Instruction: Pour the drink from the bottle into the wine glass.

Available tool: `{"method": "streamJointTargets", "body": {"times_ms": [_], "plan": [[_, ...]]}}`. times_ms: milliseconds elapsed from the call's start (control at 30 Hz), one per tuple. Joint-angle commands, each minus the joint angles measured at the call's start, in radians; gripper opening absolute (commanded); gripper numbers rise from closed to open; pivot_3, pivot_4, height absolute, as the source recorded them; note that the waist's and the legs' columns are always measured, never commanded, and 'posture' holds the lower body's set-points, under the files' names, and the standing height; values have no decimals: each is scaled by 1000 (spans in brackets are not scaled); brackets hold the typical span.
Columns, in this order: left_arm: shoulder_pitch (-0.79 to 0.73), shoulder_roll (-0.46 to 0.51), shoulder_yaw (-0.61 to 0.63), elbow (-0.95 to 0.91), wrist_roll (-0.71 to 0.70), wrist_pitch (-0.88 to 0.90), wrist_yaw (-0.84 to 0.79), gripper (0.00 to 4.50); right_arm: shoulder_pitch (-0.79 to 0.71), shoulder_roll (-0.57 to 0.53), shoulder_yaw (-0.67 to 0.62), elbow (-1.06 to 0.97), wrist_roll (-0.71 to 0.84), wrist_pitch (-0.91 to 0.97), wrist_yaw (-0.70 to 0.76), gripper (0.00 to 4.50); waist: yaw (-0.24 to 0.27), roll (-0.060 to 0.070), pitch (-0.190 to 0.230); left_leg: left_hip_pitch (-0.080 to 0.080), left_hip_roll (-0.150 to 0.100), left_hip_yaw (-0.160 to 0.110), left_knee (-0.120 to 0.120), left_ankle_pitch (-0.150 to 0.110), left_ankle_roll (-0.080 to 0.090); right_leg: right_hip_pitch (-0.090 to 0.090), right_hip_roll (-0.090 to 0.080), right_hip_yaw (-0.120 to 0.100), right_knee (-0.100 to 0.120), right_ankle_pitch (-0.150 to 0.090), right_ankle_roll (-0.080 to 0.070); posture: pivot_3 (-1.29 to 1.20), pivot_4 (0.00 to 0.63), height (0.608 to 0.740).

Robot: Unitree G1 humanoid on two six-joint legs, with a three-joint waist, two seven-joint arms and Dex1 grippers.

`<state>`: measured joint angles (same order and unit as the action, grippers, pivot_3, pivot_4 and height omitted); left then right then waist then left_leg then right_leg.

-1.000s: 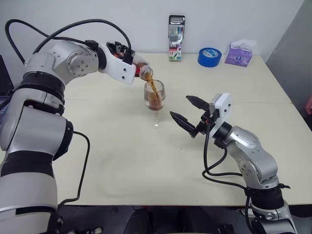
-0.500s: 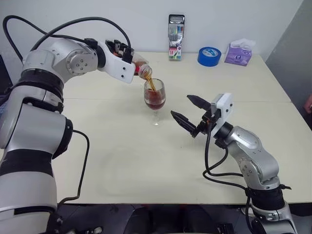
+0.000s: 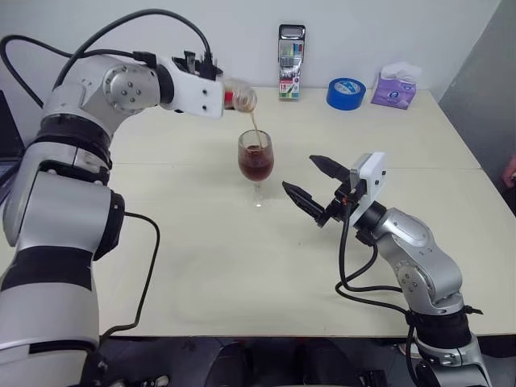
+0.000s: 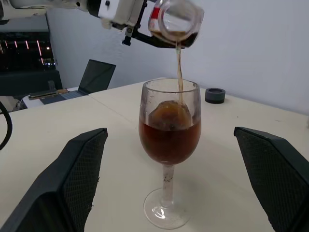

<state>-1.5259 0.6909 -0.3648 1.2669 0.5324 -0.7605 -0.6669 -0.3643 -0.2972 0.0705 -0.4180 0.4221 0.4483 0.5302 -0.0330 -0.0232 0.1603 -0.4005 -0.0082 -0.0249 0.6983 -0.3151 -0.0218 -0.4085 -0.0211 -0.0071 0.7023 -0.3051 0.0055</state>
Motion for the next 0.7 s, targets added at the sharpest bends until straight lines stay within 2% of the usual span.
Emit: {"method": "streamJointTargets", "body": {"times_ms": [33,200,333,533,633,700], "plan": [[7,1,77,-40,-109,55,-91,1722,-9,2,-9,-35,20,-8,4,4500,-1,0,0,0,0,0,0,0,0,0,0,0,0,0,0,0,150,740],[23,-46,238,-92,-315,283,-213,1722,-59,10,-11,-33,37,3,6,4500,-1,0,0,0,0,0,1,0,0,0,0,0,2,0,0,0,150,740],[89,-58,369,-227,-443,511,-137,1722,-57,-24,-20,-84,86,21,47,4500,-3,0,0,0,0,-1,2,0,0,0,0,0,3,0,0,0,150,740],[472,-86,596,-717,-600,879,126,1722,95,-161,-19,-182,169,-23,246,4500,-18,2,-1,3,1,-1,2,0,0,0,0,8,7,0,0,0,150,740],[712,-149,702,-982,-683,992,231,1722,163,-206,-25,-152,160,-90,339,4500,-17,1,-1,2,1,-1,5,0,0,-1,1,10,10,0,0,0,150,740],[820,-184,734,-1100,-728,1040,259,1722,177,-221,-20,-134,150,-122,376,4500,-13,0,-1,3,0,0,5,0,0,0,1,12,11,0,0,0,150,740]]}}
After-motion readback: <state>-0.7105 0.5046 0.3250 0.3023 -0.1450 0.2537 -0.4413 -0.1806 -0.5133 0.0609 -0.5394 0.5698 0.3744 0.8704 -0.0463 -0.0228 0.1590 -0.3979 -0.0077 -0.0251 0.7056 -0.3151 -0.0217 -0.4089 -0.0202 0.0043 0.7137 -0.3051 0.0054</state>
